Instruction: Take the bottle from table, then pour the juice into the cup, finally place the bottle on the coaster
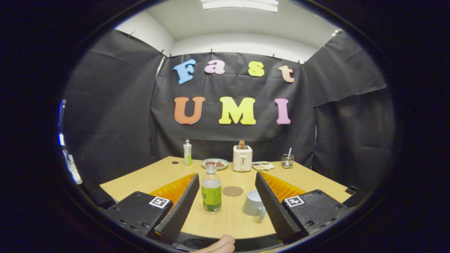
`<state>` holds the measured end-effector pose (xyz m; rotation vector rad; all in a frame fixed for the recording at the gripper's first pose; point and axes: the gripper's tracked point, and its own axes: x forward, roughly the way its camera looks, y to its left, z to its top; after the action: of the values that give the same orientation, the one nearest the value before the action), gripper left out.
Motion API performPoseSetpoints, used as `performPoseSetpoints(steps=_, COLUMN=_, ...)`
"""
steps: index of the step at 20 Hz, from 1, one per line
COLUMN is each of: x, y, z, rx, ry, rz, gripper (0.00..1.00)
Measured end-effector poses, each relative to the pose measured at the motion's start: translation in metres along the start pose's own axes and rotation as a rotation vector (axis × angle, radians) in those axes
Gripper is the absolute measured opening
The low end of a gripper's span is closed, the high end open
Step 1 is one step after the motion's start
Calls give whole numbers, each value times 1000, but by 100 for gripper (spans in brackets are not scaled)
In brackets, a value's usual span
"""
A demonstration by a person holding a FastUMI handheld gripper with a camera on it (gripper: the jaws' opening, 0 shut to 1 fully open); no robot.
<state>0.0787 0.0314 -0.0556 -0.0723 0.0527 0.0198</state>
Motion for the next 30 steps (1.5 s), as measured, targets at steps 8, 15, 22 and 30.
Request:
performPoseSetpoints(steps=8, x=67, y=20, z=-49, rx=43, ry=53, rz=26, gripper=100)
performPoseSetpoints(steps=15, x=114, y=30, z=-90, rx=72, ry=91, rz=38, gripper=100)
performPoseSetpoints(steps=22, x=147, y=43, z=-100, rx=6, ry=103, rz=8, gripper=100)
performPoseSetpoints(steps=30, x=192, y=46, z=-93, rx=-4, ry=77, rz=-62, gripper=91)
